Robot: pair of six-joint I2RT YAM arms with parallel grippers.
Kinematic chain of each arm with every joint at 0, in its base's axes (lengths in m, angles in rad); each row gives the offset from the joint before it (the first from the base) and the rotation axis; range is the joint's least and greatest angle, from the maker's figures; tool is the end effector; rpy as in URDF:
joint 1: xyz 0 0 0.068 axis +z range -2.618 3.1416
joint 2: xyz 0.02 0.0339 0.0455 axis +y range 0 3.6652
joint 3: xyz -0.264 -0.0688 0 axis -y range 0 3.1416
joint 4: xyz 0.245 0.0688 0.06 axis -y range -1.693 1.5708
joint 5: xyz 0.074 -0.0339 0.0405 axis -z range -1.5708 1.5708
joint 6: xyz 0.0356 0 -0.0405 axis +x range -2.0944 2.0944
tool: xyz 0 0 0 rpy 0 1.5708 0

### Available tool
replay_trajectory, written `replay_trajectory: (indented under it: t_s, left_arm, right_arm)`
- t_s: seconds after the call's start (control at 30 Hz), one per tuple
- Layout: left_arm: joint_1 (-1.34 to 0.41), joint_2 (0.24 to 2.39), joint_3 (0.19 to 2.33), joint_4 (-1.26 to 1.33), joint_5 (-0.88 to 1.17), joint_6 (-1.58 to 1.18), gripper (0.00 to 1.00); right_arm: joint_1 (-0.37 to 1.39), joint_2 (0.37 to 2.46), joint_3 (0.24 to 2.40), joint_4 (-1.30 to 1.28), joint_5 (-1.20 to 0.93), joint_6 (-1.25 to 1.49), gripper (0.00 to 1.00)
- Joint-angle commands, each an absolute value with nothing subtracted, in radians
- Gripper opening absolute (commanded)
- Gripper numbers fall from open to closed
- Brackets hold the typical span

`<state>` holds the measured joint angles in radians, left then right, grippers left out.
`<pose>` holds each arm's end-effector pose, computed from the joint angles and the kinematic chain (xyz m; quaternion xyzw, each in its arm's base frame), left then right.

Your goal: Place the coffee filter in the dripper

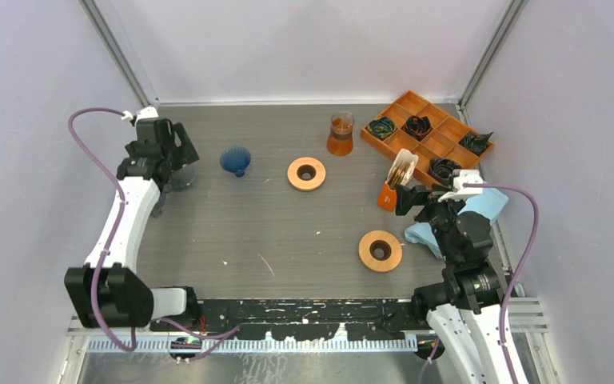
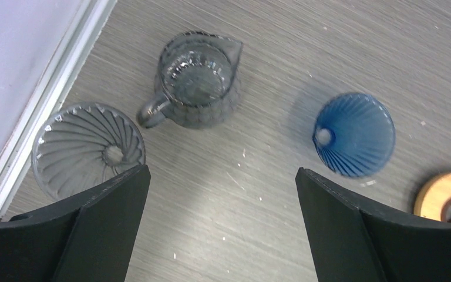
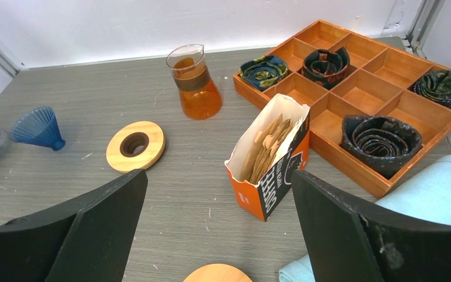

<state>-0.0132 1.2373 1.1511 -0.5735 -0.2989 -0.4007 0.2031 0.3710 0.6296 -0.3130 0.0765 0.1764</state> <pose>0.2683 0.0069 0.3354 -0.2353 0.8588 0.0415 0.4532 0.1032 0.0185 0.3239 0.0166 0.7258 0.1023 0.6800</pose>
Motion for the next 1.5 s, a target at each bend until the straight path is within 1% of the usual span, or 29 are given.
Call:
replay_trajectory:
  t_s: [0.0, 0.1, 0.23, 0.43, 0.57, 0.83, 1.0, 1.13, 1.27, 1.47]
  left_arm:
    - [0.074, 1.354, 1.247, -0.495, -0.24, -0.368, 0.97]
    - [0.129, 1.444, 1.3, -0.498, -0.168, -0.353, 0.95]
    - [0.198, 1.558, 1.393, -0.546, -0.087, -0.33, 0.89]
    - [0.268, 1.692, 1.49, -0.561, -0.004, -0.297, 0.74]
    - [0.281, 1.758, 1.533, -0.58, 0.006, -0.268, 0.59]
    - [0.302, 1.834, 1.534, -0.579, 0.054, -0.231, 0.46]
    - [0.304, 1.882, 1.545, -0.575, 0.079, -0.221, 0.35]
    - [0.304, 1.908, 1.554, -0.583, 0.093, -0.206, 0.25]
    - [0.304, 1.91, 1.548, -0.572, 0.116, -0.192, 0.17]
    - [0.304, 1.885, 1.552, -0.585, 0.141, -0.148, 0.01]
  right_arm:
    - [0.222, 0.361, 0.634, -0.256, 0.077, 0.15, 1.0]
    - [0.229, 0.361, 0.632, -0.256, 0.075, 0.146, 1.0]
    - [0.234, 0.37, 0.631, -0.256, 0.077, 0.142, 1.0]
    - [0.235, 0.388, 0.63, -0.258, 0.07, 0.137, 1.0]
    - [0.234, 0.397, 0.63, -0.26, 0.075, 0.133, 1.0]
    - [0.234, 0.406, 0.63, -0.263, 0.093, 0.128, 1.0]
    - [0.234, 0.419, 0.631, -0.263, 0.098, 0.122, 1.0]
    - [0.234, 0.42, 0.63, -0.264, 0.105, 0.12, 1.0]
    - [0.233, 0.422, 0.63, -0.264, 0.11, 0.12, 1.0]
    - [0.235, 0.417, 0.631, -0.263, 0.11, 0.118, 1.0]
